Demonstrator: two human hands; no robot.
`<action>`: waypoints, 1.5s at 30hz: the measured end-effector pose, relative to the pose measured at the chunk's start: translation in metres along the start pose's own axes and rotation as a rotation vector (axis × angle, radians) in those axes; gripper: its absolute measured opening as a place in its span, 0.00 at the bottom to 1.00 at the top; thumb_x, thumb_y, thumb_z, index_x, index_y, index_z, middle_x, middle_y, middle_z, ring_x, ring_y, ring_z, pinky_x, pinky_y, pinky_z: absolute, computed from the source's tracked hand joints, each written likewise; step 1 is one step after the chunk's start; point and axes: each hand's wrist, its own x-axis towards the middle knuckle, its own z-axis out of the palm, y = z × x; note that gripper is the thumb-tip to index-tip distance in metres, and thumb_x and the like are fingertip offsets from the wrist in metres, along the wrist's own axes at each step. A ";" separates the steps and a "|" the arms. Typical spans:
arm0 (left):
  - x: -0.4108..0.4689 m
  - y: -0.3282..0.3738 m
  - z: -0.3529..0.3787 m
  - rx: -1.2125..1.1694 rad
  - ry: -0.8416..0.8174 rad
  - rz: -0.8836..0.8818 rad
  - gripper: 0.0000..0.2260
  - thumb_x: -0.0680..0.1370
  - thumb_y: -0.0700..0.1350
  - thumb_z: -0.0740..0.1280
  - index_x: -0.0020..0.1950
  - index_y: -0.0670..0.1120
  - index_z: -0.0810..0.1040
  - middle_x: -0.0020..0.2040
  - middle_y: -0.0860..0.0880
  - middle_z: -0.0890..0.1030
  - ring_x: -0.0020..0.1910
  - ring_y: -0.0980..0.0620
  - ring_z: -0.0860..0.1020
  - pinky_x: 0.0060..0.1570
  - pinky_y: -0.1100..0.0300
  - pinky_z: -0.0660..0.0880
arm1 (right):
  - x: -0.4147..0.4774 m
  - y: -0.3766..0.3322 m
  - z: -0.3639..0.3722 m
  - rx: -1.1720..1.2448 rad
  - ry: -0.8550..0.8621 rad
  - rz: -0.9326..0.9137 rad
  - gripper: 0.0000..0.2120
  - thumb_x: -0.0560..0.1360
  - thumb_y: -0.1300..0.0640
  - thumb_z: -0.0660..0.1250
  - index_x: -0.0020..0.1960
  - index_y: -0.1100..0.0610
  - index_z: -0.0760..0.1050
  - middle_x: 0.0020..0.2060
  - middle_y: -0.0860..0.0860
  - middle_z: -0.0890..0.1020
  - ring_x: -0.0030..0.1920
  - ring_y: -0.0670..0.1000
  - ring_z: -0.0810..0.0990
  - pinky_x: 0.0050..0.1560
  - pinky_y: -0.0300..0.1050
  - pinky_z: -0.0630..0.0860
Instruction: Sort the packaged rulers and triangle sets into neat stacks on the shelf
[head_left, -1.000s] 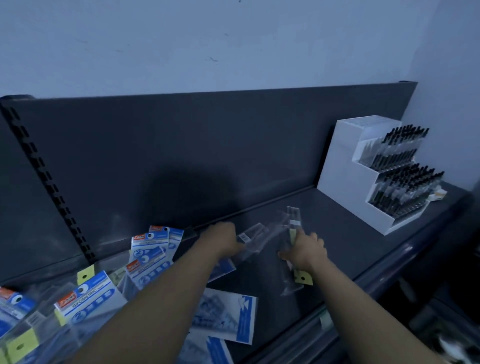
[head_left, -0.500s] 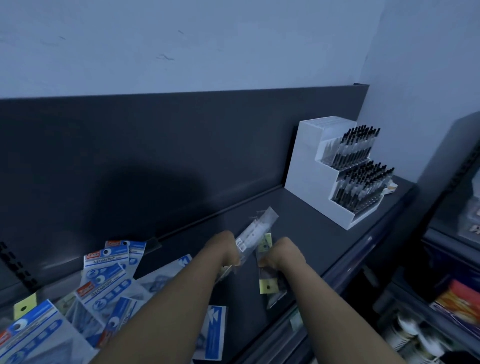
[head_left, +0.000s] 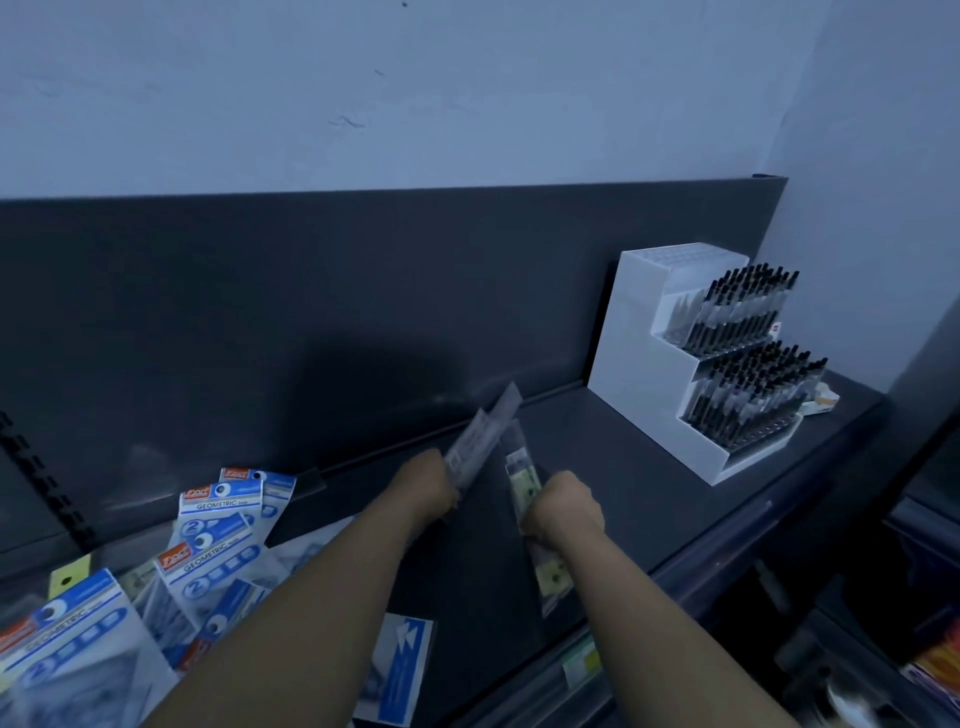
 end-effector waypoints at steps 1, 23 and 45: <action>0.000 0.002 -0.003 -0.018 0.010 -0.001 0.18 0.76 0.44 0.69 0.63 0.38 0.72 0.59 0.42 0.78 0.57 0.44 0.77 0.48 0.58 0.72 | 0.003 0.000 0.000 0.002 -0.023 0.012 0.14 0.72 0.62 0.67 0.57 0.58 0.73 0.55 0.54 0.79 0.52 0.55 0.79 0.46 0.45 0.76; -0.068 -0.039 -0.008 -0.786 0.268 -0.034 0.07 0.75 0.36 0.63 0.51 0.43 0.77 0.47 0.44 0.81 0.46 0.49 0.79 0.46 0.57 0.76 | -0.047 -0.033 0.016 0.727 -0.241 -0.507 0.05 0.77 0.62 0.65 0.51 0.57 0.70 0.43 0.50 0.77 0.40 0.44 0.76 0.32 0.37 0.70; -0.435 -0.356 -0.088 -0.906 0.889 -0.443 0.10 0.77 0.41 0.67 0.57 0.45 0.73 0.50 0.47 0.82 0.48 0.47 0.81 0.50 0.52 0.77 | -0.455 -0.179 0.198 0.425 -0.614 -1.125 0.09 0.78 0.54 0.63 0.52 0.59 0.68 0.39 0.54 0.77 0.32 0.48 0.72 0.29 0.39 0.66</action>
